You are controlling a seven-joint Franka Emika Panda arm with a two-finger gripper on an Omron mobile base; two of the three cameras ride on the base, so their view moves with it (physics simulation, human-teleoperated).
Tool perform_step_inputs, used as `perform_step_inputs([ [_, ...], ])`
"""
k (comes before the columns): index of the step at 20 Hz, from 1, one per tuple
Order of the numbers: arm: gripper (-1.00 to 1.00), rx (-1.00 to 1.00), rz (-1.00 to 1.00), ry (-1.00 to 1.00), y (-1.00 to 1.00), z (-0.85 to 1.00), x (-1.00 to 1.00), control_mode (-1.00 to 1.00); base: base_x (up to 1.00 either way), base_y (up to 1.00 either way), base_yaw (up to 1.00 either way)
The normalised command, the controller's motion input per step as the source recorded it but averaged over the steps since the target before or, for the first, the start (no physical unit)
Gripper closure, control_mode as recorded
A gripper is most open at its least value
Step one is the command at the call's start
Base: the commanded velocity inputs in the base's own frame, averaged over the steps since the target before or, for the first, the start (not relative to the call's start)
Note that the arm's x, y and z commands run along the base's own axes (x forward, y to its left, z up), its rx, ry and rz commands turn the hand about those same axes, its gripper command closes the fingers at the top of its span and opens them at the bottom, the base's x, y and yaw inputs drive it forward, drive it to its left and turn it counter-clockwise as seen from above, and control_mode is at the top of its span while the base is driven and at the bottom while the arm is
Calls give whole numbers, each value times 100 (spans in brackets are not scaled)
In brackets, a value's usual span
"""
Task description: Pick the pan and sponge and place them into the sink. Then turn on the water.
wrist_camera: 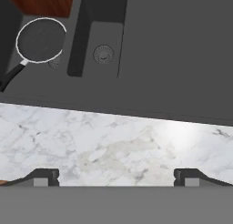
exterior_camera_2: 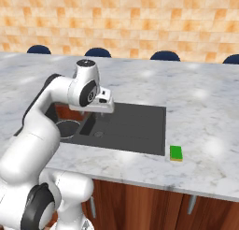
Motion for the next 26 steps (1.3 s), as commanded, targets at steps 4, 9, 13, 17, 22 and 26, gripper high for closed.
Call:
perform_step_inputs([
  [4, -100, 2, -5, 0, -47, 23, -22, -100, 0, 0, 0],
  [9, -100, 2, -6, 0, -44, 25, -22, -100, 0, 0, 0],
  [13, -100, 1, -6, 0, -45, 24, -21, -100, 0, 0, 0],
  [17, -100, 0, -6, 0, -44, 23, -21, -100, 0, 0, 0],
  [22, -100, -1, -4, 0, -45, 15, -15, -100, 0, 0, 0],
  [26, -100, -2, -2, 0, -42, 7, -14, -100, 0, 0, 0],
])
